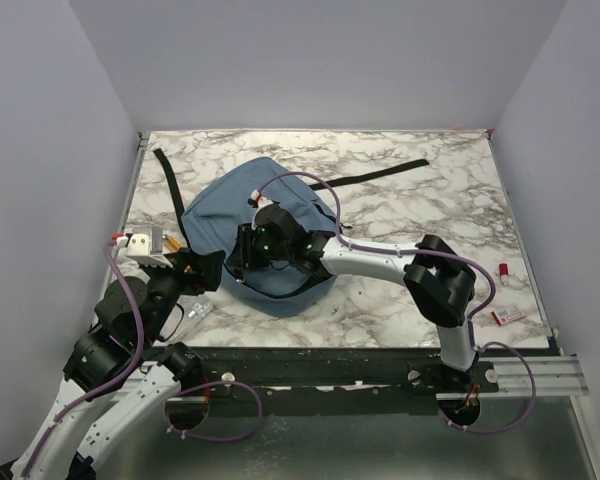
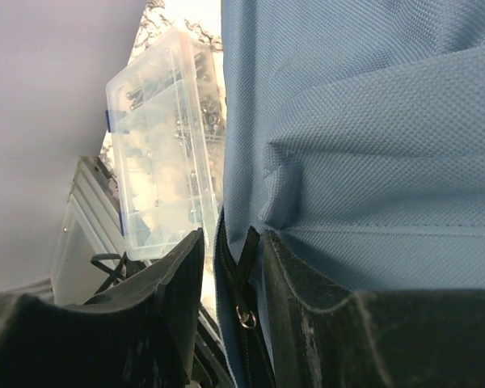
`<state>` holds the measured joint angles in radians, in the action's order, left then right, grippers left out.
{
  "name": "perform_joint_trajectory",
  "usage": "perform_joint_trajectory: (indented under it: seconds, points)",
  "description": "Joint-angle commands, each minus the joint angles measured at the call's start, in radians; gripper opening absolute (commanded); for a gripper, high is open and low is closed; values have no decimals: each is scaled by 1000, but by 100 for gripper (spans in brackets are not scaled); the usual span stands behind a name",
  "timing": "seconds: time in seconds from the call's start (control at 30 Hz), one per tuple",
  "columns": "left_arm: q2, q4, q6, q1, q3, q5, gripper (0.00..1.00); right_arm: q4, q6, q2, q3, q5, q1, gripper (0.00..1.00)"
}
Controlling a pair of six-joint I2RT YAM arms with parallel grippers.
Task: Pack the student bag
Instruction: Zip the student bag at the center of the board.
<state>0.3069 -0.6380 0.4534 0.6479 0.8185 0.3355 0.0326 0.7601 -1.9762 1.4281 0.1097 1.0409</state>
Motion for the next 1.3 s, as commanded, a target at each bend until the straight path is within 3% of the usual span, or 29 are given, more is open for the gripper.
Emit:
perform_joint_trajectory:
  seconds: [0.0,0.13,0.3,0.43,0.57,0.67,0.77,0.93,1.1,1.2,1.27]
  points:
    - [-10,-15,13,-5,-10,-23,77,-11,-44,-44,30,-11,7,39]
    - [-8,-15,13,-6,-7,-21,77,-16,-54,-64,28,-4,7,36]
    - [0,-15,14,-6,-12,-25,77,25,-15,-37,-8,43,8,20]
    - [13,-15,43,-6,-31,-29,77,70,1,8,-38,85,9,1]
    - [57,-43,152,-6,-50,11,78,208,25,76,-110,190,8,1]
    - [177,-133,234,-12,-9,31,77,266,62,104,-136,279,8,1]
    - [317,-214,219,-71,69,-3,77,352,128,152,-213,318,8,1]
    - [400,-178,178,-342,88,-290,78,435,189,202,-316,352,7,1]
    - [480,-103,272,-480,-18,-597,78,564,239,203,-384,427,1,0]
    - [527,-14,317,-582,-102,-785,72,632,255,193,-410,473,-1,1]
    - [557,31,341,-621,-143,-832,71,648,258,183,-416,493,-1,1]
